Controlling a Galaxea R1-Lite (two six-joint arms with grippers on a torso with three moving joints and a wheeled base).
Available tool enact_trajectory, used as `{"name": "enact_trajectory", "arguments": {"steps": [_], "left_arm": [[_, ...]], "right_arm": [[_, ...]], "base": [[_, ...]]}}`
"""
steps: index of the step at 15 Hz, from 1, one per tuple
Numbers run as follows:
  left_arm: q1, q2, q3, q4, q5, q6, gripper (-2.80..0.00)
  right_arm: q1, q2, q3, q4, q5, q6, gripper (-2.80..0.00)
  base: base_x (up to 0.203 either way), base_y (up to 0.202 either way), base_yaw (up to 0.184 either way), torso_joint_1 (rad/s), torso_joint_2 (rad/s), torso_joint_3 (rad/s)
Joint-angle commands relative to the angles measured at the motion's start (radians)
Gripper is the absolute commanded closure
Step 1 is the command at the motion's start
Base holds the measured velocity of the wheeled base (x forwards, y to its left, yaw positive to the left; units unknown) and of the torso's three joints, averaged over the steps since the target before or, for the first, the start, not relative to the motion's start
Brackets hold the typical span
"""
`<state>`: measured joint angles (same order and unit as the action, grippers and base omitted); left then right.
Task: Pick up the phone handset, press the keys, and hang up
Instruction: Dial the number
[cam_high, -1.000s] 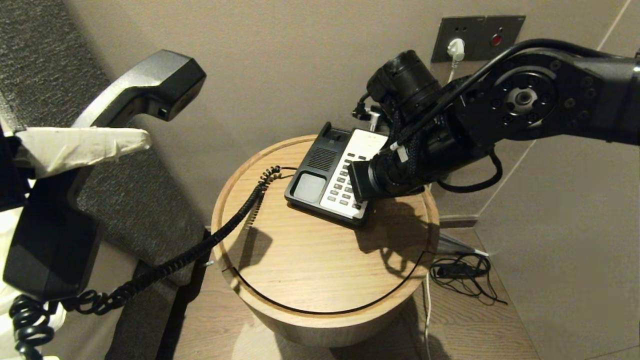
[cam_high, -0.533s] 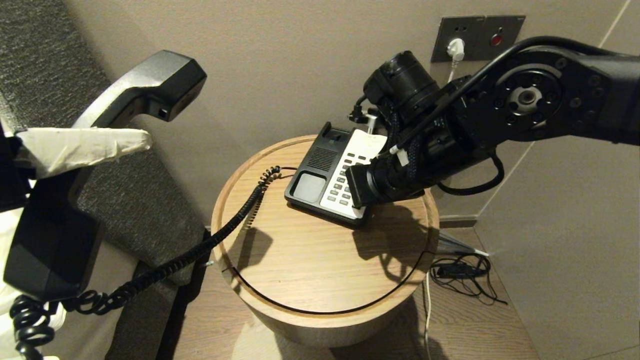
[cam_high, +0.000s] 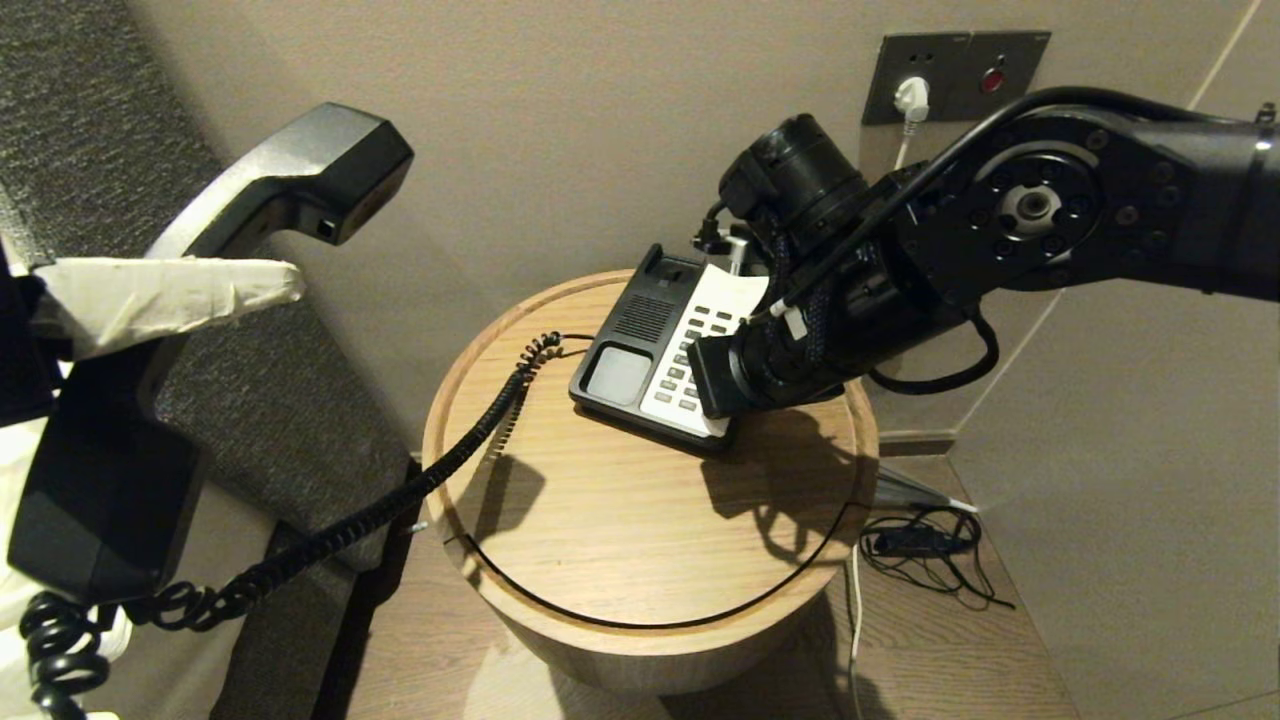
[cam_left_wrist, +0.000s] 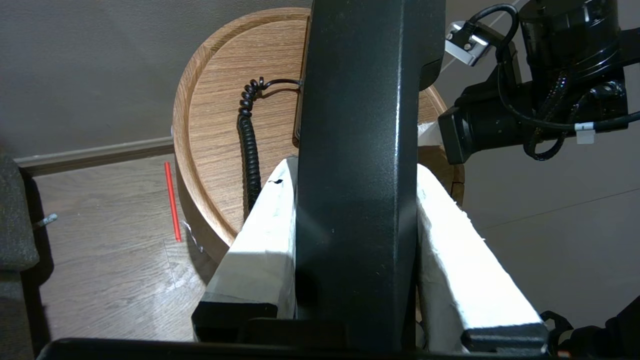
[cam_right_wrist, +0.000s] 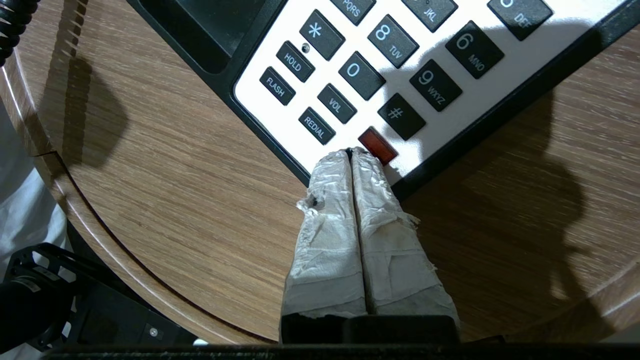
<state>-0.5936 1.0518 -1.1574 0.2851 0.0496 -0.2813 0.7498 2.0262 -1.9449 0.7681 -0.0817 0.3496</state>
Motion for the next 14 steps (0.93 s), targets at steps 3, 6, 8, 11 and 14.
{"name": "enact_trajectory", "arguments": {"steps": [3,6,8,11,14], "left_arm": [[0.0,-0.003,0.002,0.002,0.001,-0.003,0.0],[0.0,-0.003,0.005,0.002,0.0,-0.003,0.0],[0.001,-0.004,0.005,0.002,0.0,-0.003,0.0],[0.0,-0.004,0.005,0.002,0.0,-0.003,0.0],[0.0,-0.004,0.004,0.002,0.0,-0.003,0.0]], "right_arm": [[0.0,0.008,0.0,0.004,-0.001,0.0,0.0],[-0.001,0.007,0.001,0.005,-0.002,0.0,0.0],[-0.001,0.006,0.001,0.004,-0.006,0.0,0.0],[-0.001,-0.002,0.0,-0.007,-0.004,-0.001,0.0],[0.008,-0.023,-0.002,-0.006,-0.003,0.0,0.0]], "base": [[0.0,0.0,0.0,0.0,0.0,0.0],[0.0,0.0,0.0,0.0,0.0,0.0],[0.0,0.0,0.0,0.0,0.0,0.0],[0.0,0.0,0.0,0.0,0.0,0.0],[0.0,0.0,0.0,0.0,0.0,0.0]]}}
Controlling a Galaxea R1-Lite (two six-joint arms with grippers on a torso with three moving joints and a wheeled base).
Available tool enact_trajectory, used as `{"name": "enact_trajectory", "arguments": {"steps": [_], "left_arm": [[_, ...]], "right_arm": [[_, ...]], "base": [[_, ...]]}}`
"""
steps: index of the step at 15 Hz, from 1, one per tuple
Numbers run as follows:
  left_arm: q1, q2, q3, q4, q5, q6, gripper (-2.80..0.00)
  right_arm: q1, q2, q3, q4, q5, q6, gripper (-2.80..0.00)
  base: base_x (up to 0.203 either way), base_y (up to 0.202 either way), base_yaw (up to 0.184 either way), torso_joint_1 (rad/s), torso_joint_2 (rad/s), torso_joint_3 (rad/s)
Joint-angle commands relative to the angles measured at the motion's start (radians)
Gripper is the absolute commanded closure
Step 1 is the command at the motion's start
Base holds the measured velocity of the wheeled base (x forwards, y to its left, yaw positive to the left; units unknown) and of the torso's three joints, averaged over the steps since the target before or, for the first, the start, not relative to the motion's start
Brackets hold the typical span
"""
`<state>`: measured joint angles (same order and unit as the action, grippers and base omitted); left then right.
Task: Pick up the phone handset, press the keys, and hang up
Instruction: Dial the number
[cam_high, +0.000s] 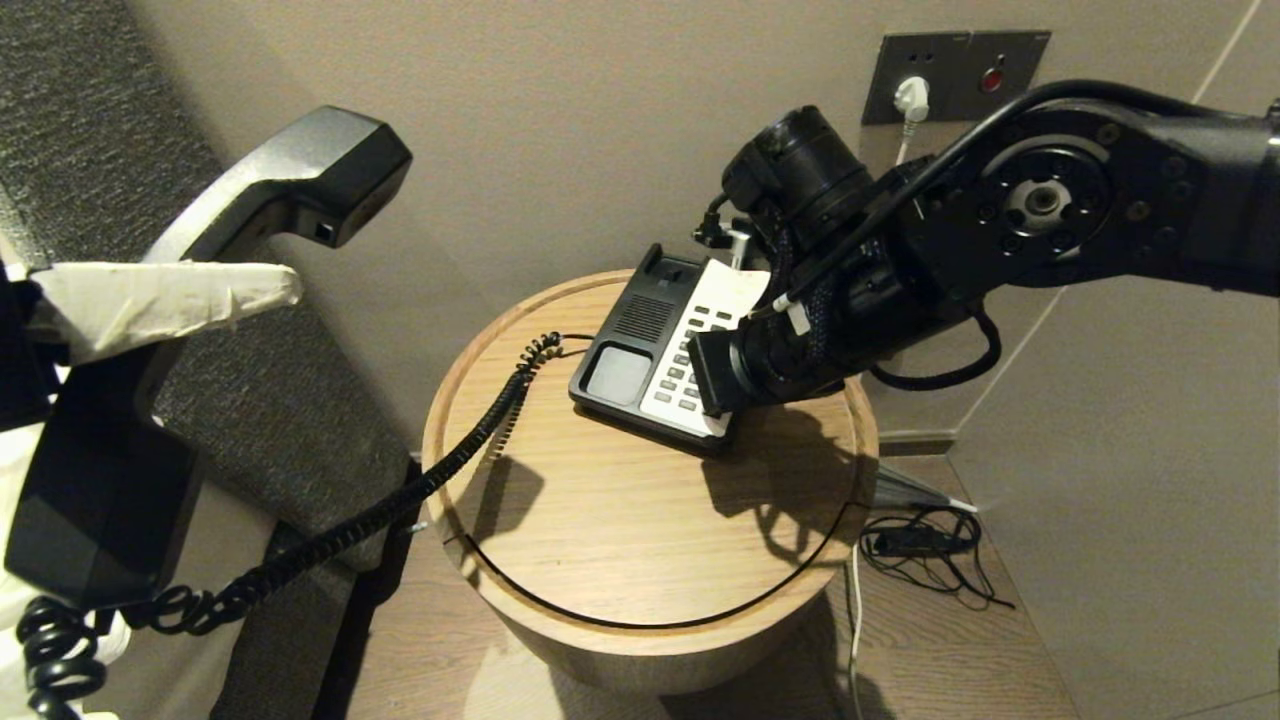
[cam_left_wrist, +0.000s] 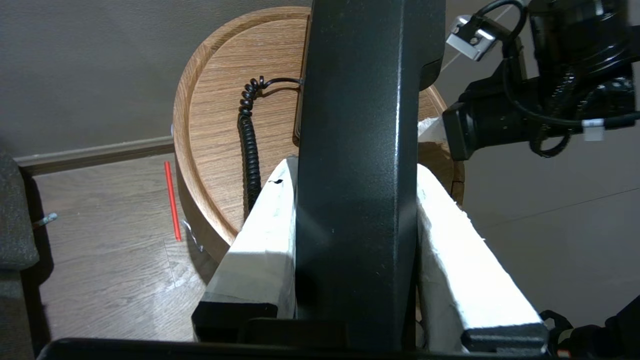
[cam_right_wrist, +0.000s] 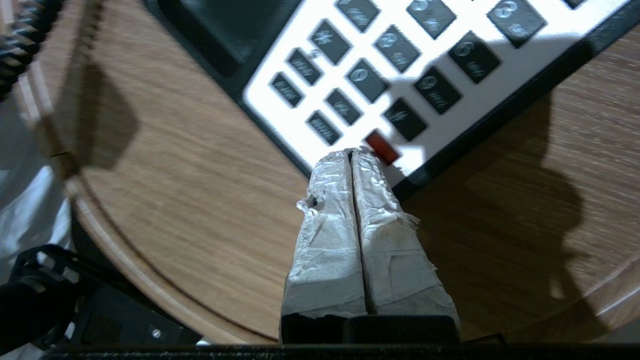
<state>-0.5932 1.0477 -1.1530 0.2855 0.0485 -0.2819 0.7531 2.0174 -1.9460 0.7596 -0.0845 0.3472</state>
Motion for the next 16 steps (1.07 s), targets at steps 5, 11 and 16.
{"name": "enact_trajectory", "arguments": {"steps": [5,11,16], "left_arm": [[0.0,-0.004,-0.001,0.001,0.001,0.0,0.0],[0.0,-0.005,-0.001,0.001,0.001,0.0,0.0],[0.0,-0.005,0.001,0.001,0.001,-0.001,0.0]], "right_arm": [[0.002,-0.009,0.001,0.014,-0.003,0.003,0.0],[0.0,0.01,0.001,0.015,-0.011,0.0,0.0],[0.0,0.018,0.002,0.018,-0.012,-0.001,0.0]], "base": [[0.0,0.0,0.0,0.0,0.0,0.0],[0.0,0.0,0.0,0.0,0.0,0.0],[0.0,0.0,0.0,0.0,0.0,0.0]]}}
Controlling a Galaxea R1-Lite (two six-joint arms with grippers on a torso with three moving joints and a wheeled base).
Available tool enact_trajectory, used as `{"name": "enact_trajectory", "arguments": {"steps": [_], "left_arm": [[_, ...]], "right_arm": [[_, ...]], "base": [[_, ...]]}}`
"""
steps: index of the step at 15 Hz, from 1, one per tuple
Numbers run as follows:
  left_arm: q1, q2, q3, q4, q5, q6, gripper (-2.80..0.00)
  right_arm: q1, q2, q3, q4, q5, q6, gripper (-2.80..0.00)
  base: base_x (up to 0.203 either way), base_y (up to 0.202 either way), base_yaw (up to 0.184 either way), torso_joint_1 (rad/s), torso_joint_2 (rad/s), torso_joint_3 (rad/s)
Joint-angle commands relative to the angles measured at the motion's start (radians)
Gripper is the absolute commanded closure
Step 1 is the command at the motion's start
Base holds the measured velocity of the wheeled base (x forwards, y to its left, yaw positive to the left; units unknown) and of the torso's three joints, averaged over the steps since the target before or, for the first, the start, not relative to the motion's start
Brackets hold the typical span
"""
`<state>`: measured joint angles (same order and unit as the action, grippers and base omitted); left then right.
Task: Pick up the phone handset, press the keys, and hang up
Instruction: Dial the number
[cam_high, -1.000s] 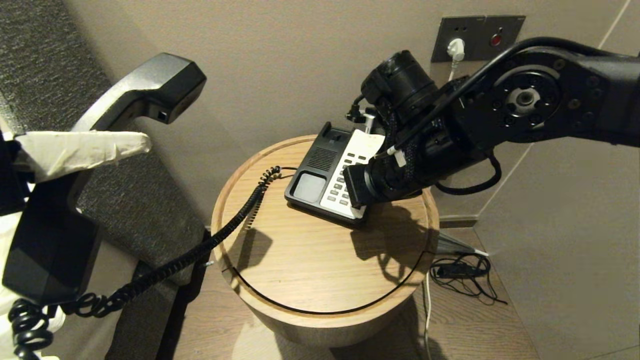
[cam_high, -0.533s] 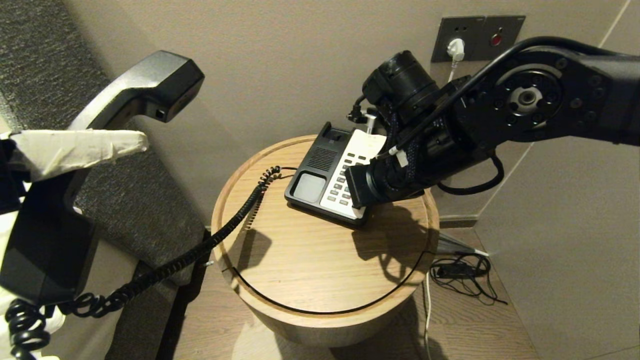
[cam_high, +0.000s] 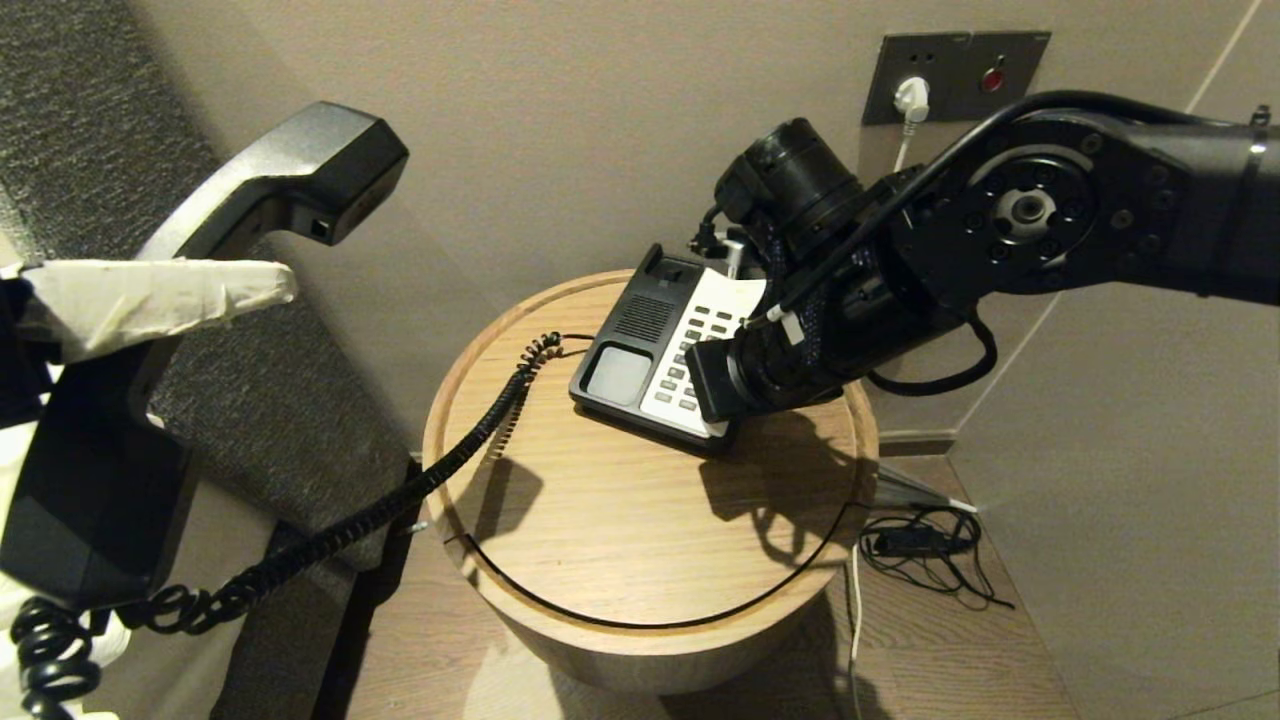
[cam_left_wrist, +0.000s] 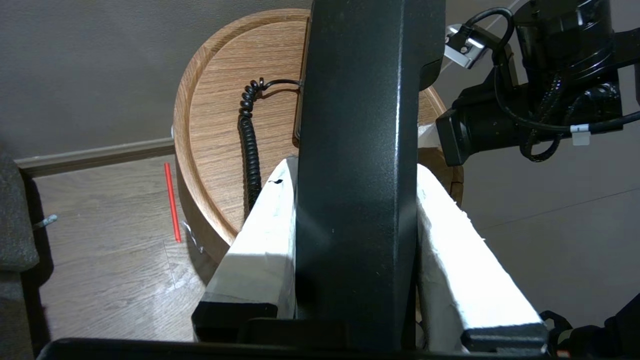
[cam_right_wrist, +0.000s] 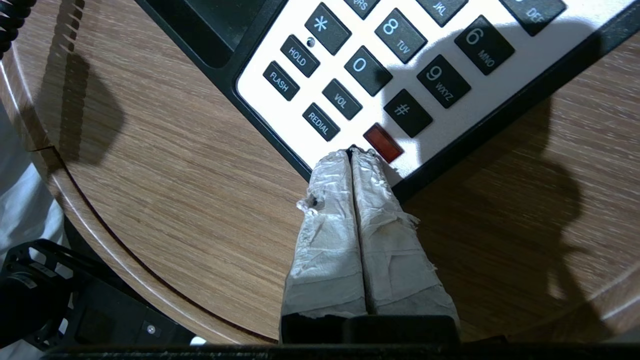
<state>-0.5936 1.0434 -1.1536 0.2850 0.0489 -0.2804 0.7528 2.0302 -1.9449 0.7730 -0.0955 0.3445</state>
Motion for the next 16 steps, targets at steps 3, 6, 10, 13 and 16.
{"name": "enact_trajectory", "arguments": {"steps": [3,6,10,13,16], "left_arm": [[0.0,0.0,0.0,0.001,0.0,-0.002,0.0],[0.0,-0.002,0.002,0.002,0.0,-0.002,0.0],[0.0,-0.003,0.004,0.002,0.0,-0.002,0.0],[0.0,-0.002,0.003,0.002,0.0,-0.002,0.0],[0.0,-0.002,0.005,0.002,0.0,-0.002,0.0]], "right_arm": [[-0.001,0.01,0.0,0.005,-0.003,-0.001,0.0],[-0.001,0.007,0.0,0.006,-0.004,-0.001,0.0],[-0.009,-0.001,0.001,0.03,-0.026,0.001,0.0],[-0.009,-0.011,-0.002,0.008,-0.022,0.001,0.0],[-0.009,-0.013,-0.002,0.006,-0.02,0.001,0.0]], "base": [[0.0,0.0,0.0,0.0,0.0,0.0],[0.0,0.0,0.0,0.0,0.0,0.0],[0.0,0.0,0.0,0.0,0.0,0.0],[0.0,0.0,0.0,0.0,0.0,0.0],[0.0,0.0,0.0,0.0,0.0,0.0]]}}
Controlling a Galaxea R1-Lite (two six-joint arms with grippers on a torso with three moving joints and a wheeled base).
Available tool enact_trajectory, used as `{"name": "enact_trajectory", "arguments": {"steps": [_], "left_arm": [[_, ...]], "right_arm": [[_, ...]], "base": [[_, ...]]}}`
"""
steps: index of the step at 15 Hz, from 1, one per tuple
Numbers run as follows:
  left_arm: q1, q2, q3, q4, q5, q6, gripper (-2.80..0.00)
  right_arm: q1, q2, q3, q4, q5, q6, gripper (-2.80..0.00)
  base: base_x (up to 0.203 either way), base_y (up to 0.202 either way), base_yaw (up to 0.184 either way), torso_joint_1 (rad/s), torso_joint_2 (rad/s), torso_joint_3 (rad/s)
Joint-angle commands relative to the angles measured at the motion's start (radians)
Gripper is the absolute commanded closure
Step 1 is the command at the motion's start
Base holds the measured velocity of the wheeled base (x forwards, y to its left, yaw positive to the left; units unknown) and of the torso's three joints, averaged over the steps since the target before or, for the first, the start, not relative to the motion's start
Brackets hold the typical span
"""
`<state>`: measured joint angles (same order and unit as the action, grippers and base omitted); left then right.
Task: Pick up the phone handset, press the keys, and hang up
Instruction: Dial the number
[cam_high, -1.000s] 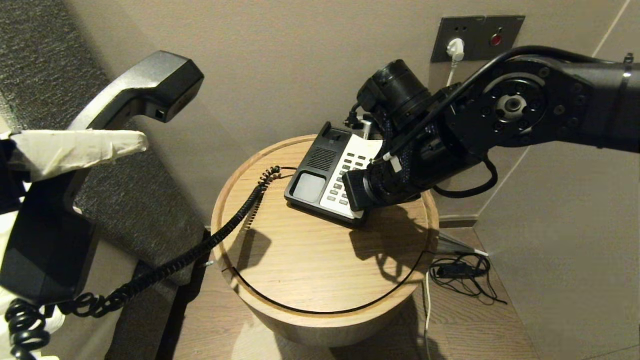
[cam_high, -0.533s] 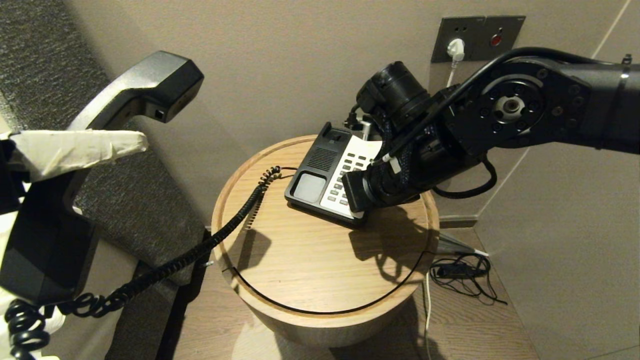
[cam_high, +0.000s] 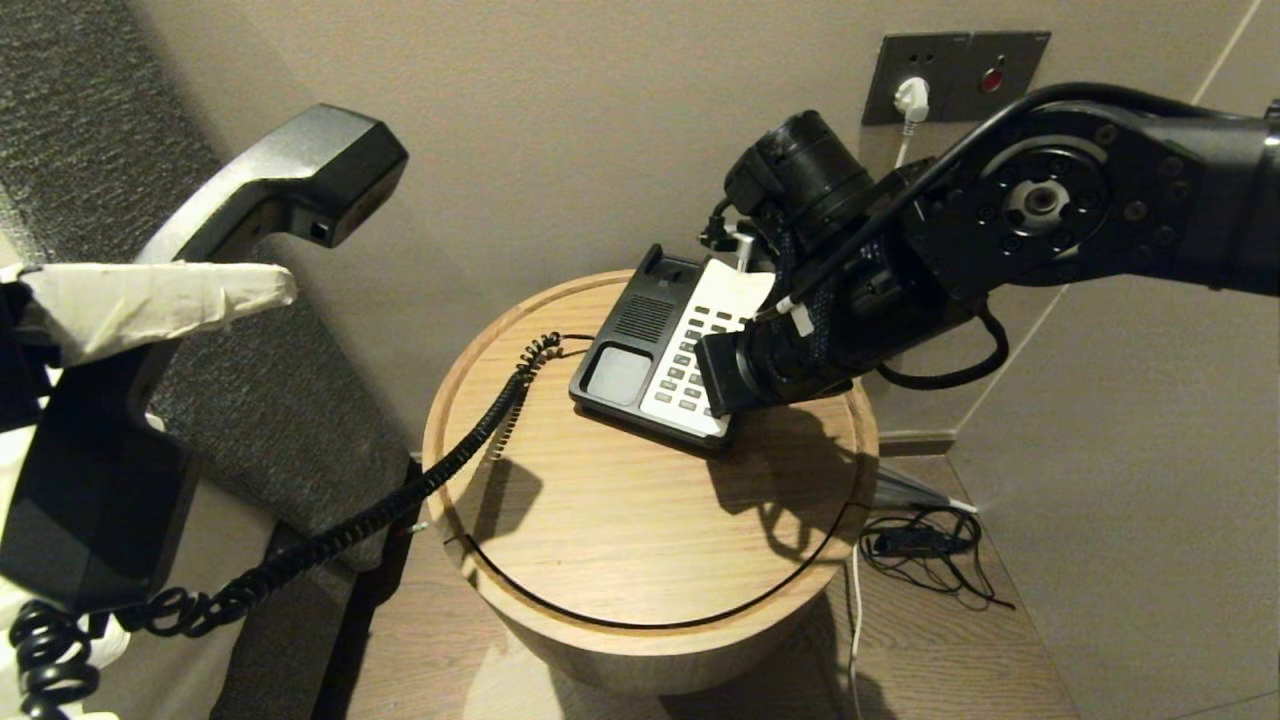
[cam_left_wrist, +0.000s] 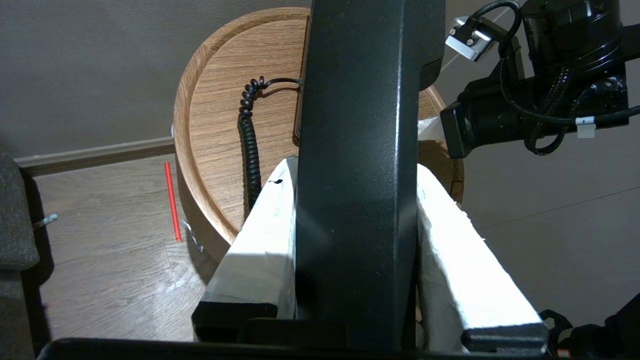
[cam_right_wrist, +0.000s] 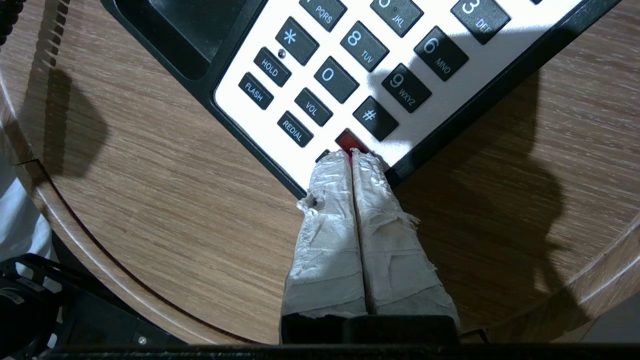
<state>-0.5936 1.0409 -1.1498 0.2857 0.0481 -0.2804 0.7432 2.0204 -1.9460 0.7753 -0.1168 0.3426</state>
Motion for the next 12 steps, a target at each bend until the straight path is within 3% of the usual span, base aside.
{"name": "enact_trajectory", "arguments": {"steps": [1,7,12], "left_arm": [[0.0,0.002,0.002,0.001,0.001,-0.002,0.0],[0.0,0.002,0.004,0.001,-0.001,-0.002,0.0],[0.0,0.002,0.039,0.001,0.002,0.001,0.0]], "right_arm": [[0.002,-0.002,-0.001,0.004,0.002,0.002,0.0],[0.002,-0.011,-0.001,0.003,0.003,0.003,0.0],[-0.035,-0.142,0.004,0.03,-0.002,0.01,0.0]], "base": [[0.0,0.0,0.0,0.0,0.0,0.0],[0.0,0.0,0.0,0.0,0.0,0.0],[0.0,0.0,0.0,0.0,0.0,0.0]]}}
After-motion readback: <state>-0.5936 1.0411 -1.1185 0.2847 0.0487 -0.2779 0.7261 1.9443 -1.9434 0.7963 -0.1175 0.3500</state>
